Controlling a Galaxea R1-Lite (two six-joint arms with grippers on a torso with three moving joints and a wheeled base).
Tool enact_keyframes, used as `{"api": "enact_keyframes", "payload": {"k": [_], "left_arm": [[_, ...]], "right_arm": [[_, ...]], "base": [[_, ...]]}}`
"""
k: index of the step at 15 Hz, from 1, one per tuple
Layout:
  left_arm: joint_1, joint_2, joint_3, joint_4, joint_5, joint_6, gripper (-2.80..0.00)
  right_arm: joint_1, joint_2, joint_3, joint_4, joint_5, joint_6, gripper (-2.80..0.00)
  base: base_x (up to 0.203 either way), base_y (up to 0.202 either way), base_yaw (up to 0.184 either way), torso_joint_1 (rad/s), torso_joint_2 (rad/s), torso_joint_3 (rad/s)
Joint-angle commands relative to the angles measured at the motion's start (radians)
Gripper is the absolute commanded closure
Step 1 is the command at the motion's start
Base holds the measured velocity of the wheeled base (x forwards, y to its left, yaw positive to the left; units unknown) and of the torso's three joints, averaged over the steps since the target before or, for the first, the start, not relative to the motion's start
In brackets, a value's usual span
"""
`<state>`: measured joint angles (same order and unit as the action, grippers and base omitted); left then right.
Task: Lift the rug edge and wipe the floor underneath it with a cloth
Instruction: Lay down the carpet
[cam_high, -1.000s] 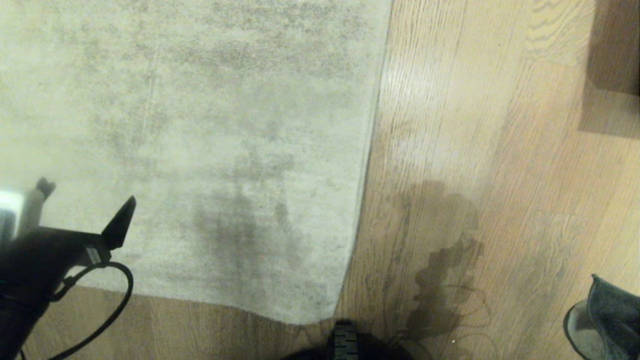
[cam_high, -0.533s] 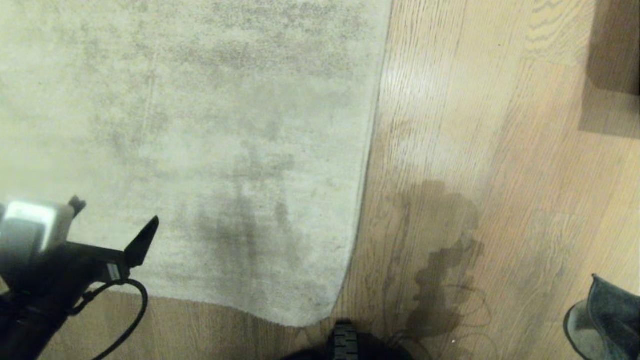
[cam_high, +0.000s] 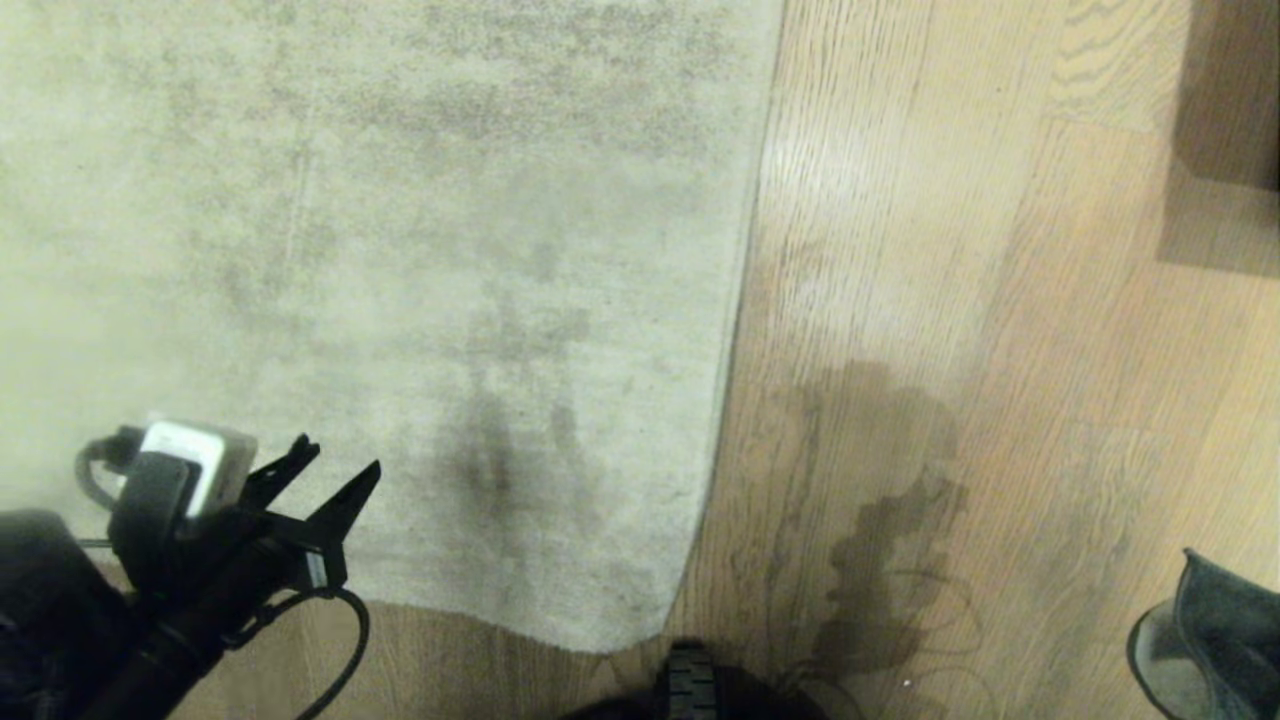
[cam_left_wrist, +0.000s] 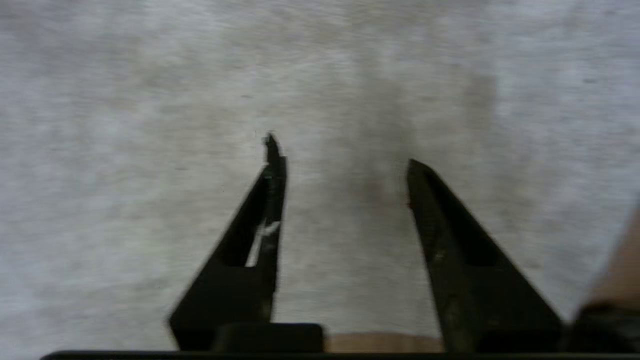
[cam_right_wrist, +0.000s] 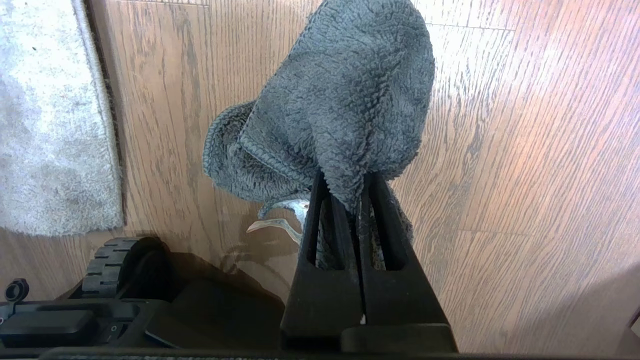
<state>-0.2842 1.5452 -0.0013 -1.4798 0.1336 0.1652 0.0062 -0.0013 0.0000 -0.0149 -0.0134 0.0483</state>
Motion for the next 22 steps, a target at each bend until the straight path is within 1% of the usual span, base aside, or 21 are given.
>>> {"api": "enact_keyframes", "payload": {"k": [1,3,5,8,11,12,16,20,22], "left_arm": [[-0.023,0.015,0.001,-0.008,0.001,0.003,0.00],[-0.034,0.010,0.001,-0.008,-0.001,0.010,0.00],[-0.079,0.001,0.001,-0.008,0.001,0.003,0.00],[-0.124,-0.005,0.001,-0.006,-0.001,0.003,0.00],[-0.195,0.029,0.001,-0.005,-0.002,0.000,0.00],[-0.215,0.045,0.000,-0.005,-0.002,-0.001,0.00],[-0.249,0.128,-0.020,-0.008,-0.002,-0.006,0.00],[-0.299,0.266,-0.021,-0.012,-0.003,-0.023,0.00],[-0.321,0.352,-0.023,-0.039,-0.018,-0.030,0.00]], "right_arm": [[0.000,0.001,0.000,0.000,0.000,0.001,0.00],[0.000,0.001,0.000,0.000,0.000,0.001,0.00],[0.000,0.001,0.000,0.000,0.000,-0.001,0.00],[0.000,0.001,0.000,0.000,0.000,0.001,0.00],[0.000,0.001,0.000,0.000,0.000,0.001,0.00],[0.000,0.001,0.000,0.000,0.000,0.001,0.00],[0.000,0.001,0.000,0.000,0.000,-0.001,0.00],[0.000,0.001,0.000,0.000,0.000,0.001,0.00],[0.000,0.001,0.000,0.000,0.000,0.001,0.00]], "base": [[0.000,0.000,0.000,0.000,0.00,0.000],[0.000,0.000,0.000,0.000,0.00,0.000],[0.000,0.000,0.000,0.000,0.00,0.000],[0.000,0.000,0.000,0.000,0.00,0.000],[0.000,0.000,0.000,0.000,0.00,0.000],[0.000,0.000,0.000,0.000,0.00,0.000],[0.000,0.000,0.000,0.000,0.00,0.000],[0.000,0.000,0.000,0.000,0.00,0.000],[0.000,0.000,0.000,0.000,0.00,0.000]]}}
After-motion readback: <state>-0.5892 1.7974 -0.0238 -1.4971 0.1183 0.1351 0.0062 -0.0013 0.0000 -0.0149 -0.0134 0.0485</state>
